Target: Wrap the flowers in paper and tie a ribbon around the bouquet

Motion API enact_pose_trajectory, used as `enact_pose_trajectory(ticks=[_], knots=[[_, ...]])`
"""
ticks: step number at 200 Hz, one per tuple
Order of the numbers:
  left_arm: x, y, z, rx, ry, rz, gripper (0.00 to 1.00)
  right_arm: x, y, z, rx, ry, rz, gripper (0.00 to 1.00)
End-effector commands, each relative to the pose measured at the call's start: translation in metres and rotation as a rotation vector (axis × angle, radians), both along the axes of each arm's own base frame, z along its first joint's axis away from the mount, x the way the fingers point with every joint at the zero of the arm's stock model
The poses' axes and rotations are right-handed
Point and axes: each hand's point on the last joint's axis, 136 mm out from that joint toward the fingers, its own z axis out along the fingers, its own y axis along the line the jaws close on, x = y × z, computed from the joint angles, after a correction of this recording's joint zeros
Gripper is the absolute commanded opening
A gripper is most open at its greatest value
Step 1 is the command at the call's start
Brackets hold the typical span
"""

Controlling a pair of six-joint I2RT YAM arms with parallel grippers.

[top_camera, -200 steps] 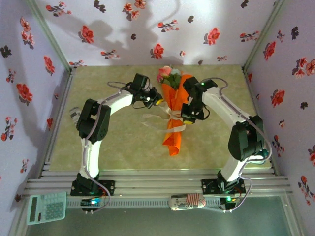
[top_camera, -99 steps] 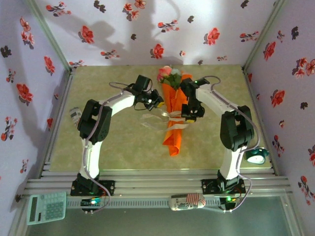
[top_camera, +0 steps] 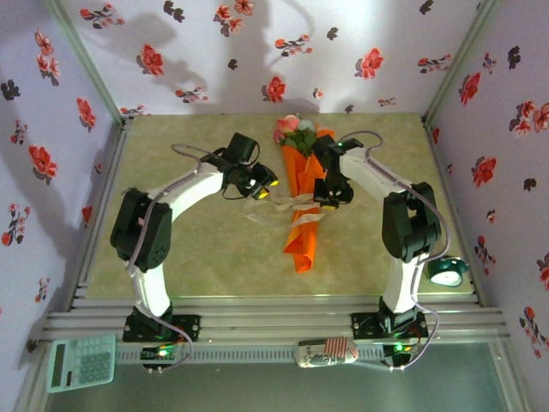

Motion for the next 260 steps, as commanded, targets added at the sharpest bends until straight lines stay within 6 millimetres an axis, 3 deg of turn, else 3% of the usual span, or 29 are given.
enact_pose_trajectory(ticks=[1,14,29,48,91,124,199,260], knots=[[-0.009,0.021,0.022,0.143,-0.055,-0.056,0.38,0.002,-0.002,-0.005,0.005,-0.014,-0.029,0.0],[-0.008,0.006,0.025,0.163,-0.09,-0.189,0.38,0.003,-0.003,-0.006,0.008,-0.03,-0.036,0.0],[-0.009,-0.03,0.027,0.119,-0.142,-0.389,0.38,0.005,-0.002,-0.006,0.02,-0.052,-0.046,0.0],[-0.01,-0.06,0.017,0.13,-0.179,-0.556,0.38,0.005,-0.004,-0.007,0.034,-0.078,-0.066,0.0],[-0.005,-0.098,-0.006,0.185,-0.22,-0.729,0.39,0.0,-0.007,-0.008,0.075,-0.108,-0.129,0.0],[-0.012,-0.099,-0.025,0.26,-0.209,-0.794,0.41,-0.002,-0.002,-0.01,0.143,-0.124,-0.183,0.0],[-0.018,-0.094,-0.044,0.372,-0.214,-0.851,0.4,-0.002,0.005,-0.015,0.227,-0.134,-0.278,0.0],[-0.003,-0.101,-0.017,0.428,-0.367,-0.826,0.45,-0.002,-0.004,-0.021,0.288,-0.132,-0.389,0.0]])
